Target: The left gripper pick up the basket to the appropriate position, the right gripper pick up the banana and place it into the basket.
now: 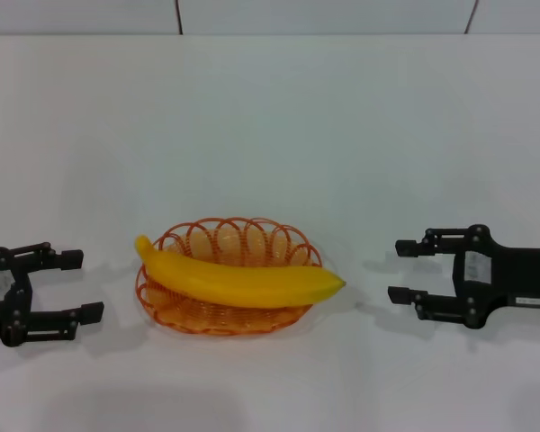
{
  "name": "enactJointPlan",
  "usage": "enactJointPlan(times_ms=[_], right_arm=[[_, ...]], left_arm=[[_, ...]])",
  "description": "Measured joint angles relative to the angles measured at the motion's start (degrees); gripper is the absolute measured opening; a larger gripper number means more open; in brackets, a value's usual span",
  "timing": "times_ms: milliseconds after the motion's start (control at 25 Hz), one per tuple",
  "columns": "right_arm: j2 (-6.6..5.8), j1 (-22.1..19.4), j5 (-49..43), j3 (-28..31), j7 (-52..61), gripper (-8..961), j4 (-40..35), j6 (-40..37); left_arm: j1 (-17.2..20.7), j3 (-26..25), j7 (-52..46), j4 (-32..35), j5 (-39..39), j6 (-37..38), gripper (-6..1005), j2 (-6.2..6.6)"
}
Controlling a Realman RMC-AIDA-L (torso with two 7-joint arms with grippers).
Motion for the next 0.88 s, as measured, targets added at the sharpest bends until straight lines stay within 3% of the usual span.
enactJointPlan(times_ms=[240, 440, 720, 880], right_arm=[[0.01, 0.9, 0.1, 1.2, -5.8, 683, 4.1, 2.7], [0.04, 1.0, 0.1, 1.3, -7.6, 887, 4.8, 2.9], [0.04, 0.5, 0.1, 1.4, -8.2, 885, 4.9, 2.7], [0.08, 0.5, 0.2, 2.0, -8.3, 884, 4.9, 2.5]], left_arm=[[-0.1, 0.0, 0.1, 0.0, 0.1, 0.0, 843, -0.12], [-0.2, 0.0, 0.1, 0.0, 0.3, 0.0, 843, -0.14], [0.0, 0.3, 1.1, 0.0, 0.3, 0.0, 843, -0.11], [0.4, 0.2, 6.5, -0.1, 0.2, 0.2, 843, -0.33]])
